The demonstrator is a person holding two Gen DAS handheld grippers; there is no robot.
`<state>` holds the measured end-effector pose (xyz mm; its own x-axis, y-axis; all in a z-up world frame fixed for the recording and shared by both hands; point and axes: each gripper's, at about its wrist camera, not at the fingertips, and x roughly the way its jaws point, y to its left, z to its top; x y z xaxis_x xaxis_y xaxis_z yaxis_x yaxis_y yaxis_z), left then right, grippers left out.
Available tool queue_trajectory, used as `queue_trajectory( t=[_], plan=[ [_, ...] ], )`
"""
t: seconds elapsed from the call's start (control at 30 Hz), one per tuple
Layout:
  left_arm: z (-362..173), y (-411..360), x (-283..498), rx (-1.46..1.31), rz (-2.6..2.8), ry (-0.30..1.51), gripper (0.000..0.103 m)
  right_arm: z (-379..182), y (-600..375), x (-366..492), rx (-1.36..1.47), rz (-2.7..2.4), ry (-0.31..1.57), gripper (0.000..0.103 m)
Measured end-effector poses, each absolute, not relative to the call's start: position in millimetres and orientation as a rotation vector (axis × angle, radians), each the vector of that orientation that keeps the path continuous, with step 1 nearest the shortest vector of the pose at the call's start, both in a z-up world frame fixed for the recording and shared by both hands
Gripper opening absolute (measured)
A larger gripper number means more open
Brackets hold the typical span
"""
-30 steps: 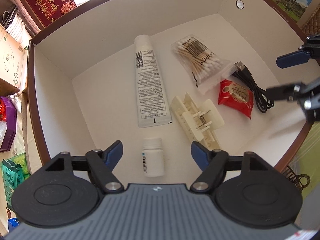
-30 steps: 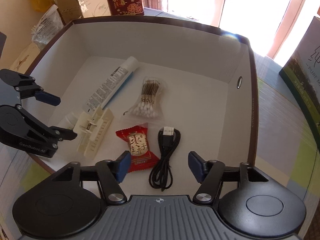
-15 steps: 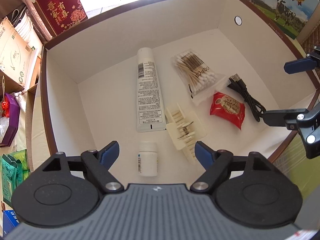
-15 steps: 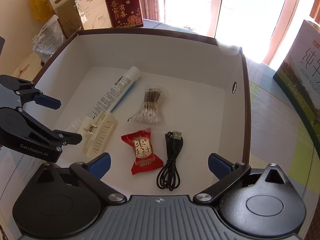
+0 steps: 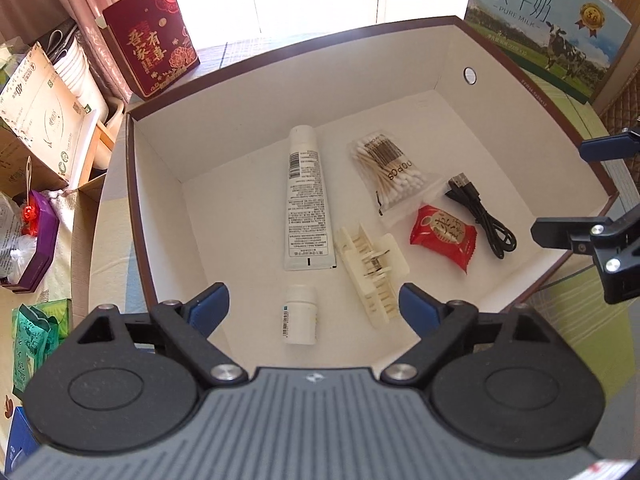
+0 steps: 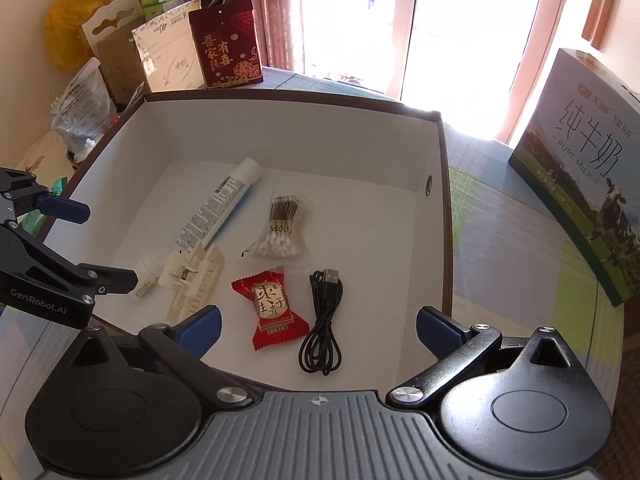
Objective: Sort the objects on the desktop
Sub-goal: 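Withdraw both tools from the box back over the table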
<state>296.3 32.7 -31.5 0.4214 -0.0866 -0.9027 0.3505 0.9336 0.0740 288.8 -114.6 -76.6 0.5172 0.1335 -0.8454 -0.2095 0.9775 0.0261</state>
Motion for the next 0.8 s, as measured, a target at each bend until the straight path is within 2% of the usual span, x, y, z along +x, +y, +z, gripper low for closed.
queue_trajectory(
  t=[0.8],
  plan=[
    [13, 33, 191, 0.175, -0.213, 0.954, 0.093, -47, -119, 197, -0.012, 0.159, 0.867, 0.101]
  ],
)
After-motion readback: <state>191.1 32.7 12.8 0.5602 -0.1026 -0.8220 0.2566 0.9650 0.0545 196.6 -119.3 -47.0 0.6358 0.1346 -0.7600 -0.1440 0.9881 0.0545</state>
